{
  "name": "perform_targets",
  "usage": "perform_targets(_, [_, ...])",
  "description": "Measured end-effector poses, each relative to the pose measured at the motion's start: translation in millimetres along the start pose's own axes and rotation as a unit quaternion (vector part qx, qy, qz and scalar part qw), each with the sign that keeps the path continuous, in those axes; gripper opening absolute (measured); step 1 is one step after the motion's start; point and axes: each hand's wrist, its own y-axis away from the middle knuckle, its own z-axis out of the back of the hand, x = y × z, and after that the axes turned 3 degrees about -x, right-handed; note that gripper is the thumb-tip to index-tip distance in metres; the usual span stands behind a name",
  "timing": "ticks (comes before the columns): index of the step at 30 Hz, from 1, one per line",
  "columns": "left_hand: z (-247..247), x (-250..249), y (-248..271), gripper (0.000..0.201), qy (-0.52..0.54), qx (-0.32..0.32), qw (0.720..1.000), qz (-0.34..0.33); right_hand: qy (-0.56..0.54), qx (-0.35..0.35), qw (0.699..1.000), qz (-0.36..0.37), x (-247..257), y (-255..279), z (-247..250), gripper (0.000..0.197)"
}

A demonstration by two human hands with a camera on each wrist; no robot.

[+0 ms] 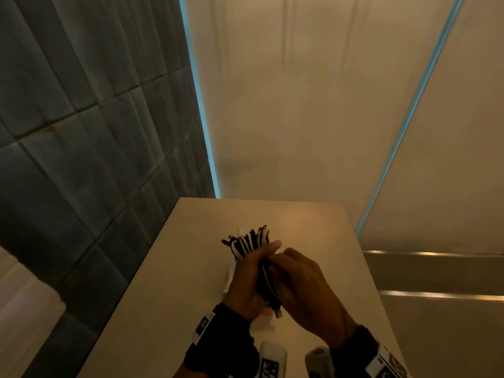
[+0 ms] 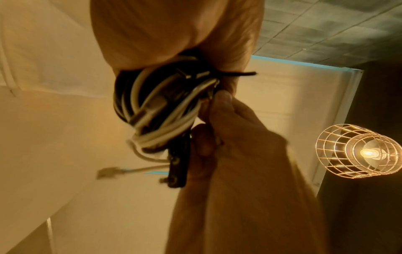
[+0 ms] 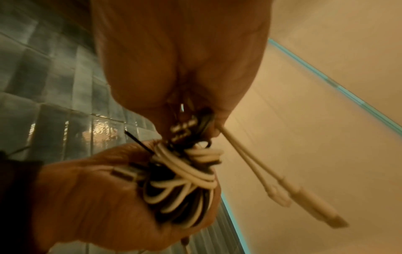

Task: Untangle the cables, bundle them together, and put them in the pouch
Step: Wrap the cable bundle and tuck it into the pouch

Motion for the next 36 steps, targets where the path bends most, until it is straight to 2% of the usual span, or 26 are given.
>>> perform_targets(2, [1.2,-2.3,-5.7,0.016,0.006,-0.057,0.998,-0.032,0.072,0.065,0.995,-0.002,3.4,-1.5,7.4,0.023])
perform_targets(3, [2.3,-5.2,-7.3,0.01,0.008,-0.078,0.996,-0.05,0.087,0.06,0.994,-0.018,4.8,-2.3,13.7,0.026])
perform_targets(5, [6.3,-13.4,-10.9,0.018,0.021,-0.117,0.99,-0.071,0.084,0.021,0.995,-0.053,6.9,-2.5,26.0,0.021])
perform_targets(7, [8.2,-22.0,-12.5,0.022,0.027,-0.129,0.987,-0.092,0.045,0.026,0.995,-0.08,8.4,0.6,31.7,0.016])
perform_targets(9, [7.8,-28.7,-12.2,0.026,0.039,-0.121,0.985,-0.119,-0.069,0.042,0.989,-0.127,7.1,7.1,29.0,0.017])
perform_targets(11, [7.3,-35.6,-10.7,0.03,0.067,-0.102,0.983,-0.139,-0.208,0.072,0.955,-0.197,4.0,16.2,27.0,0.019])
perform_targets(14, [6.9,-44.8,-3.0,0.032,0.077,-0.062,0.985,-0.141,-0.356,0.123,0.879,-0.293,-10.1,30.3,27.0,0.021])
perform_targets(16, [6.4,-48.1,3.7,0.017,0.083,-0.026,0.989,-0.12,-0.414,0.138,0.834,-0.336,-18.6,31.9,27.2,0.02])
perform_targets(17, [6.5,-48.3,6.4,0.01,0.079,-0.007,0.992,-0.101,-0.424,0.143,0.823,-0.349,-21.7,30.7,27.8,0.019])
perform_targets(18, [5.3,-47.0,9.6,0.01,0.066,0.021,0.995,-0.078,-0.42,0.146,0.823,-0.353,-24.2,28.5,29.7,0.018])
perform_targets(20, [4.6,-44.2,15.8,0.013,0.006,0.065,0.997,-0.031,-0.381,0.155,0.848,-0.333,-27.1,19.0,37.5,0.016])
perform_targets(24, [-3.4,-39.7,29.4,0.004,-0.168,0.081,0.982,0.013,-0.278,0.183,0.903,-0.271,-19.5,-6.5,53.7,0.006])
perform_targets(27, [-11.2,-41.9,36.2,0.004,-0.249,0.084,0.965,-0.004,-0.204,0.172,0.932,-0.245,-11.0,-20.2,57.2,0.002])
perform_targets(32, [-12.7,-40.3,42.6,0.027,-0.295,0.095,0.95,-0.037,-0.154,0.113,0.967,-0.168,1.7,-25.0,54.6,0.009])
perform_targets(34, [-11.6,-41.1,45.5,0.031,-0.31,0.096,0.945,-0.034,-0.16,0.087,0.97,-0.162,3.5,-22.7,48.5,0.013])
perform_targets(36, [-8.5,-43.3,46.0,0.034,-0.317,0.096,0.943,-0.029,-0.193,0.06,0.961,-0.19,2.4,-20.3,44.1,0.023])
